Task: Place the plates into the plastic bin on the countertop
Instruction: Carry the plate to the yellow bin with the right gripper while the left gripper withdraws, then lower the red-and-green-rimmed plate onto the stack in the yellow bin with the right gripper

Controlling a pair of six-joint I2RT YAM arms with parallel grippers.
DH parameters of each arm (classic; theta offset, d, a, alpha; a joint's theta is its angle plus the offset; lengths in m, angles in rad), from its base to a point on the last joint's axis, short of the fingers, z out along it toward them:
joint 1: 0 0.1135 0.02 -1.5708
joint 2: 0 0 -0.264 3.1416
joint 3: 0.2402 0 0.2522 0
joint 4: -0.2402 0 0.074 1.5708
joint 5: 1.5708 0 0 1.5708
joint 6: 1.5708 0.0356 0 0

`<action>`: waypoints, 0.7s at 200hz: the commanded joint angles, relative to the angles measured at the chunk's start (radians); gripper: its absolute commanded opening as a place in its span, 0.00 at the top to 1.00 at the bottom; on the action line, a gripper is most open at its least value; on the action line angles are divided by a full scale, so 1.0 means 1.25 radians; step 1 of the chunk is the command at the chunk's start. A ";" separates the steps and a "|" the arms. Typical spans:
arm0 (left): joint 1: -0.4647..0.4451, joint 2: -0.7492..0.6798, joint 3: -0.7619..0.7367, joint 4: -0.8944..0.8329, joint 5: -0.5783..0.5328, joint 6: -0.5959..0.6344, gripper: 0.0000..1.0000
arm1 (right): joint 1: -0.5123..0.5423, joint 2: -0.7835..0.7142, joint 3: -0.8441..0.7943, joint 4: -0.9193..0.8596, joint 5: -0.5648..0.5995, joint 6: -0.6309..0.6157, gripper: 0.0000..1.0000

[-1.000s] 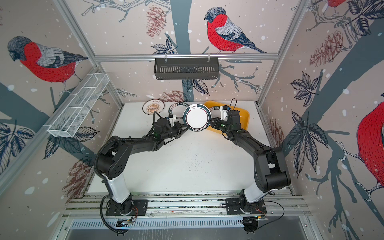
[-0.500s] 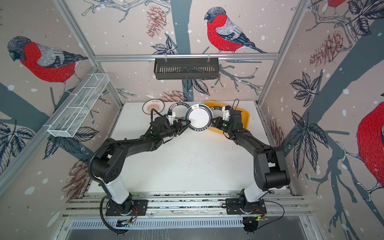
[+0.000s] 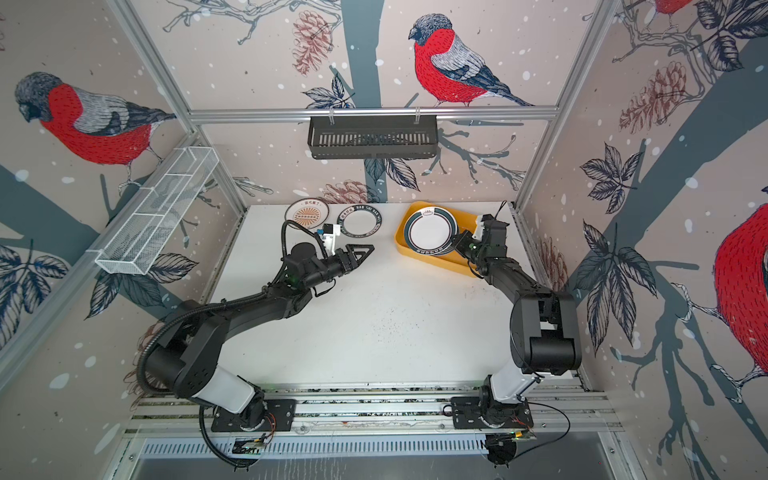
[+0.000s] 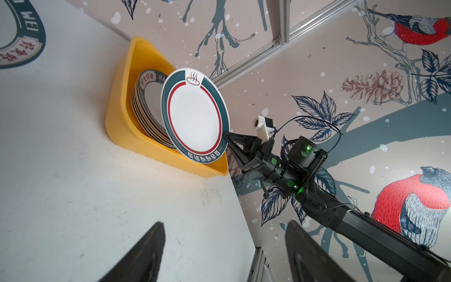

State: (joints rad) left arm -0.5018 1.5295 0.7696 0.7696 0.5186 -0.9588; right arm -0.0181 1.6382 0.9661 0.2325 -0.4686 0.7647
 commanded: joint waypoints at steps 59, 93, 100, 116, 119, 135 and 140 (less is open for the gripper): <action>-0.060 -0.123 -0.010 -0.131 -0.122 0.204 0.04 | -0.027 0.102 0.076 0.031 0.047 0.058 0.99; -0.068 -0.156 -0.042 -0.134 -0.157 0.205 0.04 | -0.031 0.141 0.105 0.028 0.048 0.068 0.99; -0.068 -0.161 -0.046 -0.137 -0.165 0.207 0.04 | -0.031 0.149 0.112 0.026 0.046 0.069 0.99; -0.067 -0.173 -0.052 -0.146 -0.177 0.211 0.04 | -0.032 0.162 0.121 0.025 0.046 0.071 0.99; -0.068 -0.174 -0.051 -0.149 -0.179 0.213 0.04 | -0.032 0.165 0.123 0.023 0.046 0.072 0.99; -0.069 -0.180 -0.051 -0.160 -0.184 0.219 0.04 | -0.032 0.177 0.134 0.021 0.046 0.072 0.99; -0.069 -0.182 -0.051 -0.165 -0.188 0.219 0.04 | -0.032 0.180 0.137 0.019 0.046 0.072 0.99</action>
State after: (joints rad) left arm -0.5861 1.3159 0.7071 0.5728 0.3168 -0.7136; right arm -0.0586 1.8477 1.1149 0.2302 -0.4126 0.8413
